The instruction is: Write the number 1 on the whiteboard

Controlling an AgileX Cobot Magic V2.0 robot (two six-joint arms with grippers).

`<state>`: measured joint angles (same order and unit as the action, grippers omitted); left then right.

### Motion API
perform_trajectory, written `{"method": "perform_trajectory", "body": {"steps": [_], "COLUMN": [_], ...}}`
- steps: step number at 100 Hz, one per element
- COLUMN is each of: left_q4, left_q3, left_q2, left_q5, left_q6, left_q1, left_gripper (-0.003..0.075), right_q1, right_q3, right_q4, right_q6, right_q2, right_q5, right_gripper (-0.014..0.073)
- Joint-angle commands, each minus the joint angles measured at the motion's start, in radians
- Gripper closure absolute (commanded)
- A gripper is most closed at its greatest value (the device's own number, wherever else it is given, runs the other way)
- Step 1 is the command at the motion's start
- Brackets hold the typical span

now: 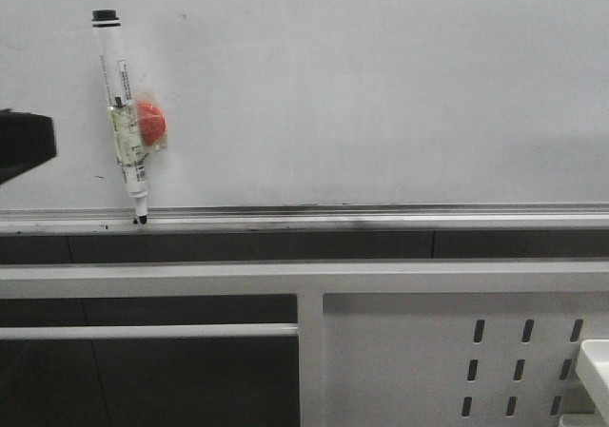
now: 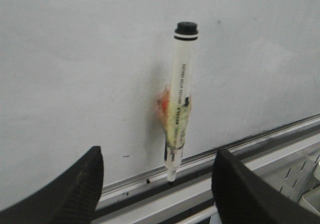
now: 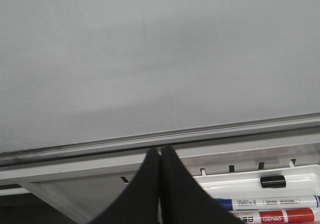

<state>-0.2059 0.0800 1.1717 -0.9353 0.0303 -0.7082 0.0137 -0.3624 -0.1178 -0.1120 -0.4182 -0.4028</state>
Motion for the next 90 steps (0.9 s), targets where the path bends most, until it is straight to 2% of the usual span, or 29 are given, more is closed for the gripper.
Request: {"method": "perform_trajectory", "body": {"steps": [1, 7, 26, 52, 71, 76, 81, 90], "left_q4": [-0.002, 0.005, 0.0, -0.019, -0.109, -0.111, -0.09, -0.043], "left_q3": [0.017, 0.017, 0.085, 0.18, 0.206, 0.206, 0.206, 0.206], "left_q2": [0.134, 0.234, 0.432, 0.448, 0.448, 0.448, 0.448, 0.448], "left_q5": [-0.271, -0.429, -0.428, -0.428, -0.428, -0.428, -0.428, -0.428], "left_q6": [-0.019, -0.03, -0.178, -0.167, -0.167, -0.167, -0.167, -0.167], "left_q1": [-0.031, -0.041, -0.047, -0.045, -0.045, -0.045, -0.045, -0.045], "left_gripper": [0.03, 0.03, 0.03, 0.03, 0.0311, 0.036, 0.0463, 0.0745], "right_q1": [-0.001, -0.001, -0.001, -0.001, -0.001, -0.001, -0.001, -0.001], "right_q3": [-0.034, -0.034, -0.034, -0.034, -0.034, -0.034, -0.034, -0.034], "right_q4": [0.003, 0.003, 0.003, 0.003, 0.001, -0.001, -0.003, -0.004], "right_q6": [0.014, 0.014, 0.014, 0.014, 0.014, 0.014, 0.014, 0.014], "right_q2": [-0.014, -0.014, -0.014, -0.014, -0.014, -0.014, -0.014, -0.014], "right_q5": [0.08, 0.082, 0.082, 0.083, 0.086, 0.086, 0.086, 0.082], "right_gripper": [0.065, 0.065, 0.065, 0.065, 0.065, 0.065, 0.065, 0.065]}}
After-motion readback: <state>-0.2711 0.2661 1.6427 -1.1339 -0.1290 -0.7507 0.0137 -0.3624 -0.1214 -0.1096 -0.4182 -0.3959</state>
